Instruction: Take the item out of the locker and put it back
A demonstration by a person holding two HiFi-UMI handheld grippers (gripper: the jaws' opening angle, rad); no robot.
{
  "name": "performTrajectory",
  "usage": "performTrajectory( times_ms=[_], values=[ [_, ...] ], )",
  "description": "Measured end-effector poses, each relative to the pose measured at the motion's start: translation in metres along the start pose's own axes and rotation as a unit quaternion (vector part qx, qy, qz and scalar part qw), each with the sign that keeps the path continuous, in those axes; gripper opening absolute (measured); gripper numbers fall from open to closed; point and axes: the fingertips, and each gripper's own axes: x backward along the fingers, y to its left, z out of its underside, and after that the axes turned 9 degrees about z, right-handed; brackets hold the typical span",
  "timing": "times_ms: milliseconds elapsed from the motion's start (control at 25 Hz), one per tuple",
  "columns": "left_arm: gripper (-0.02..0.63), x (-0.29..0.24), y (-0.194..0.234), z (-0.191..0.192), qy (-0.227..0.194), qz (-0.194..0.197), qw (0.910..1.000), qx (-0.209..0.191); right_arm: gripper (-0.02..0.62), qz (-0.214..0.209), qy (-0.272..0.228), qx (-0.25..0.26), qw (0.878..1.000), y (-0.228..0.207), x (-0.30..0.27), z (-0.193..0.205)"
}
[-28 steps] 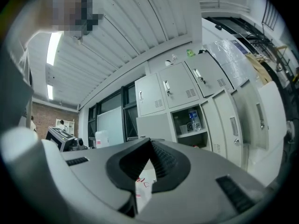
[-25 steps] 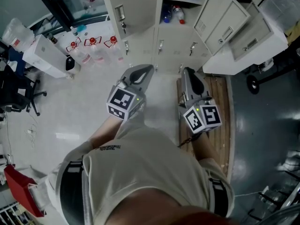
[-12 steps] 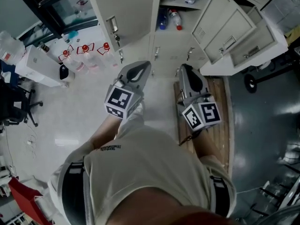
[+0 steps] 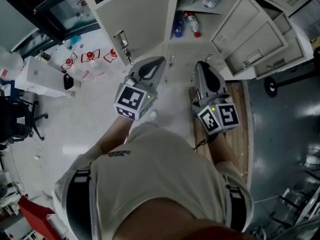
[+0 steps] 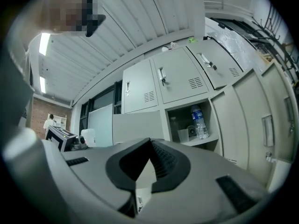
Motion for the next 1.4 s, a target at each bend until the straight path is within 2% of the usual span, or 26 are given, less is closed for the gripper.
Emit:
performTrajectory(
  times_ms=[200, 440, 680, 1400],
  values=[
    [0.009, -0.023, 0.031, -0.003, -0.005, 0.020, 0.9998, -0.001, 0.003, 0.021, -0.011, -0.001, 1.000, -0.008, -0.037, -0.004],
    [0.009, -0.049, 0.047, -0.020, -0.028, 0.059, 0.9977, -0.018, 0.003, 0.044, -0.029, 0.006, 0.999, -0.018, -0.071, -0.016],
    [0.009, -0.070, 0.057, -0.036, -0.049, 0.073, 0.9958, -0.028, 0.005, 0.043, -0.035, 0.015, 0.998, -0.027, -0.094, -0.026],
    [0.009, -0.117, 0.059, -0.029, -0.017, 0.016, 0.9997, -0.006, 0.018, -0.029, 0.000, 0.007, 1.000, -0.065, -0.134, -0.017]
  ],
)
